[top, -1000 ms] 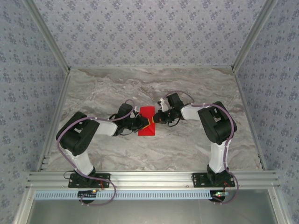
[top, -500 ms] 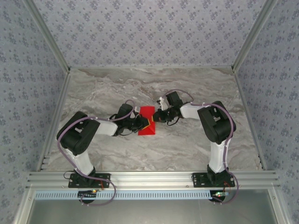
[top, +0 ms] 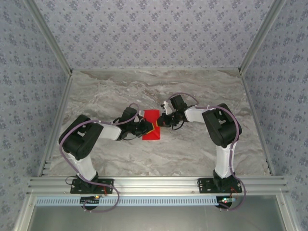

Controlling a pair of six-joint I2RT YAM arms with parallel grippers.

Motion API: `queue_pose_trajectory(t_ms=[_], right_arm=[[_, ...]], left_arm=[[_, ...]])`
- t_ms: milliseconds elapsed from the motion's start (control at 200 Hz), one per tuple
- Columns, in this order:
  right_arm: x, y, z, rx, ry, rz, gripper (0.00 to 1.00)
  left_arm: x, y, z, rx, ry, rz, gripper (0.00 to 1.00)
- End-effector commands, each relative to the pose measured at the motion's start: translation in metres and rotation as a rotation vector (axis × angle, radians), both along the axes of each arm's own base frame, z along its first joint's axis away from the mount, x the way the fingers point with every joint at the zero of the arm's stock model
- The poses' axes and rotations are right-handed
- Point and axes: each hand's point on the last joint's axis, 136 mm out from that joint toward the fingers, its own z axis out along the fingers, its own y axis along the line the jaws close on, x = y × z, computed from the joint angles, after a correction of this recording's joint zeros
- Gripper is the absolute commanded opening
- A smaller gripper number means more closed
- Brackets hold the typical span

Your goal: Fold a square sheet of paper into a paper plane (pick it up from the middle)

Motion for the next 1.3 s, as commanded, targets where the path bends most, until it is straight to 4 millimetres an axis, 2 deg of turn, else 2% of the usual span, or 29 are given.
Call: queue_pose_trajectory(t_ms=[0, 200, 490, 1294], right_arm=[[-0.001, 0.000, -0.002, -0.024, -0.002, 0.013, 0.00], [0.000, -0.001, -0.005, -0.035, -0.001, 0.009, 0.00], [0.000, -0.001, -0.007, -0.039, 0.003, 0.008, 0.00], [0.001, -0.002, -0.013, -0.057, 0.013, 0.009, 0.00]], left_arm=[[0.005, -0.010, 0.006, -0.011, -0.033, -0.027, 0.08], [0.006, -0.011, 0.008, -0.017, -0.040, -0.030, 0.08], [0.003, -0.008, -0.006, 0.014, -0.004, -0.025, 0.08], [-0.003, 0.001, -0.027, 0.083, 0.056, -0.003, 0.07]])
